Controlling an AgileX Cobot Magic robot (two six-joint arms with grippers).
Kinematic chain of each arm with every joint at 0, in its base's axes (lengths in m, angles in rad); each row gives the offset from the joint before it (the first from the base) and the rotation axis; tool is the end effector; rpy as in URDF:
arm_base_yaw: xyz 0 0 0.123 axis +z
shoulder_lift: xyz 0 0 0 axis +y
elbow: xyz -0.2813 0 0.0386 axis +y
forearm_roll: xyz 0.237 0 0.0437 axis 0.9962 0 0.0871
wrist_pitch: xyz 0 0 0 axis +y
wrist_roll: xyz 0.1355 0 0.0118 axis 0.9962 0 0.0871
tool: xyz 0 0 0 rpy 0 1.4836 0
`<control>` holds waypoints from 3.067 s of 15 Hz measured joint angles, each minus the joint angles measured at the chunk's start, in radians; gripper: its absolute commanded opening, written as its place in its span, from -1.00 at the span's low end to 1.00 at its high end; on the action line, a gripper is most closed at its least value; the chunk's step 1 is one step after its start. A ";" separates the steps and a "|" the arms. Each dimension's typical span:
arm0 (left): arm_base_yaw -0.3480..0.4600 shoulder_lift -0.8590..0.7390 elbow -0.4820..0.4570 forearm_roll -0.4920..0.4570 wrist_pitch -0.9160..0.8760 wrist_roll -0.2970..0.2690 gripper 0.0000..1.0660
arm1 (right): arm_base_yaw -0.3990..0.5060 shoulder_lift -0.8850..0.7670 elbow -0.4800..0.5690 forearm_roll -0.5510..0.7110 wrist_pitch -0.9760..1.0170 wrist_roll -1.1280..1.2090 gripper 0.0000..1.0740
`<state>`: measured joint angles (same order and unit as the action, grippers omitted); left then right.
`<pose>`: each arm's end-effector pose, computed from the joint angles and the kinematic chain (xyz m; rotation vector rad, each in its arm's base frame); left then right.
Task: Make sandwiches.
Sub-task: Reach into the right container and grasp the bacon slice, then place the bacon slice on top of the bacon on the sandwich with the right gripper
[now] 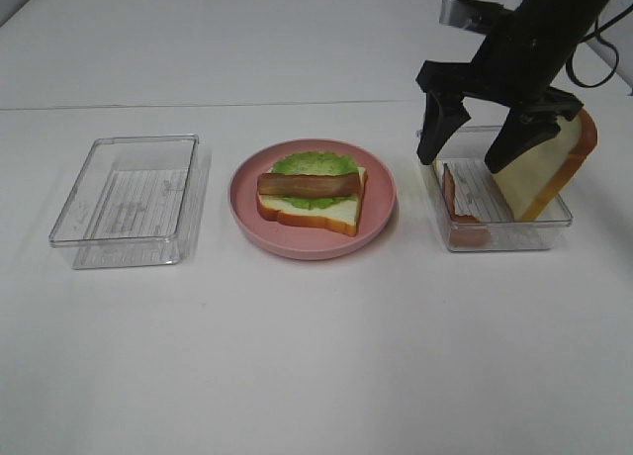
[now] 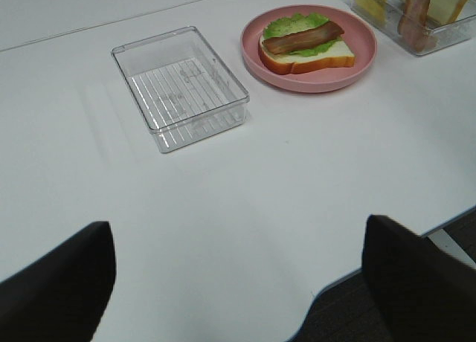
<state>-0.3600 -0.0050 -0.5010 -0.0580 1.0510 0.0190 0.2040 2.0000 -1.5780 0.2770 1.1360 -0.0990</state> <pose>0.0224 -0.0157 0.2533 0.3866 2.0020 -0.2838 0.3862 0.1143 0.1746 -0.3000 3.0151 0.3988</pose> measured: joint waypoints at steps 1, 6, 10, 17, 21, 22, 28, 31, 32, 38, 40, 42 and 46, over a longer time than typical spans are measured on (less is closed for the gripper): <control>0.000 0.000 0.000 0.000 0.000 0.000 0.59 | 0.000 0.027 -0.005 -0.011 0.000 0.000 0.42; 0.000 0.000 0.000 0.000 0.000 0.000 0.59 | 0.000 0.125 -0.007 -0.026 -0.097 0.026 0.01; 0.000 0.000 0.000 0.000 0.000 0.000 0.59 | 0.000 0.125 -0.007 -0.031 -0.120 0.027 -0.74; 0.000 0.000 0.000 0.000 0.000 0.000 0.59 | 0.000 0.100 -0.046 -0.041 -0.069 0.027 -1.00; 0.000 0.000 0.000 0.000 0.000 0.000 0.59 | 0.000 -0.020 -0.053 0.048 0.016 0.027 -1.00; 0.000 0.000 0.000 0.000 0.000 0.000 0.59 | 0.000 -0.042 -0.053 0.090 0.034 0.024 -1.00; 0.000 0.000 0.000 0.000 0.000 0.000 0.59 | 0.042 -0.068 -0.053 0.477 -0.053 -0.119 -1.00; 0.000 0.000 0.000 0.000 0.000 0.000 0.59 | 0.142 -0.030 -0.053 0.549 -0.227 -0.141 -1.00; 0.000 0.000 0.000 0.000 0.000 0.000 0.59 | 0.173 -0.008 -0.053 0.573 -0.301 -0.143 -1.00; 0.000 0.000 0.000 0.000 0.000 0.000 0.59 | 0.209 0.148 -0.053 0.787 -0.540 -0.152 -1.00; 0.000 0.000 0.000 0.000 0.000 0.000 0.59 | 0.209 0.193 -0.052 0.860 -0.542 -0.175 -1.00; 0.000 0.000 0.000 0.000 0.000 0.000 0.59 | 0.209 0.226 -0.052 0.913 -0.541 -0.242 -1.00; 0.000 0.000 0.000 -0.001 0.000 0.000 0.59 | 0.197 0.223 -0.052 0.756 -0.528 -0.172 -1.00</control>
<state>-0.3600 -0.0050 -0.5010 -0.0590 1.0510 0.0190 0.4010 2.2230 -1.6300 1.0330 0.6080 -0.2710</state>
